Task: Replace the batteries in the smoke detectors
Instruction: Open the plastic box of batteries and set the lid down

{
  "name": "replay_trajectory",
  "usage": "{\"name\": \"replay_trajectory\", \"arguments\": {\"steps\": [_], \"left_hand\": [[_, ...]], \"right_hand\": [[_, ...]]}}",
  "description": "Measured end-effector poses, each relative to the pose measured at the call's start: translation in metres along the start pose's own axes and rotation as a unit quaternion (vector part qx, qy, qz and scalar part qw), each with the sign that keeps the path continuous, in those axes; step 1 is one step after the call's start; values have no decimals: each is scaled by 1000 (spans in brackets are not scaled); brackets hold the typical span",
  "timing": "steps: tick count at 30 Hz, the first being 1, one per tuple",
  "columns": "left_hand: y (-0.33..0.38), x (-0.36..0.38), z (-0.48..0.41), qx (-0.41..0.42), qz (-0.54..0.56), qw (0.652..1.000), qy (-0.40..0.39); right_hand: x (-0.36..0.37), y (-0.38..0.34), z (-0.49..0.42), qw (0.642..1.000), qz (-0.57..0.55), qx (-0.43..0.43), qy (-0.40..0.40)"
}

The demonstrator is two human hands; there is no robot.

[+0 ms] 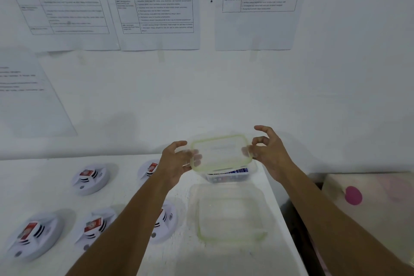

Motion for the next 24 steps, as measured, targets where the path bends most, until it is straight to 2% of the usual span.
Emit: {"name": "replay_trajectory", "arguments": {"steps": [3, 6, 9, 12, 16, 24], "left_hand": [[0, -8, 1, -10, 0, 1000, 7], [6, -23, 1, 4, -1, 1000, 31], [15, -42, 3, 32, 1, 997, 69], [23, -58, 4, 65, -6, 992, 108], [29, -68, 6, 103, -43, 981, 157], [15, -80, -5, 90, -50, 972, 213]], "right_hand": [[-3, 5, -5, 991, 128, -28, 37], [-8, 7, -10, 958, 270, -61, 74], [-13, 32, -13, 932, 360, -3, 52], [-23, 50, -12, 936, 345, 42, 54], [-33, 42, -6, 956, 283, 24, 78], [-55, 16, -4, 942, 318, -17, 102]]}}
Point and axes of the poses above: each hand's wrist, its own z-axis away from the middle knuckle, its own x-axis out of the palm, y = z × x, the point moved 8 cm from there along -z, towards the middle knuckle, and after that the axes turned 8 degrees about -z, right-handed, at the moved point
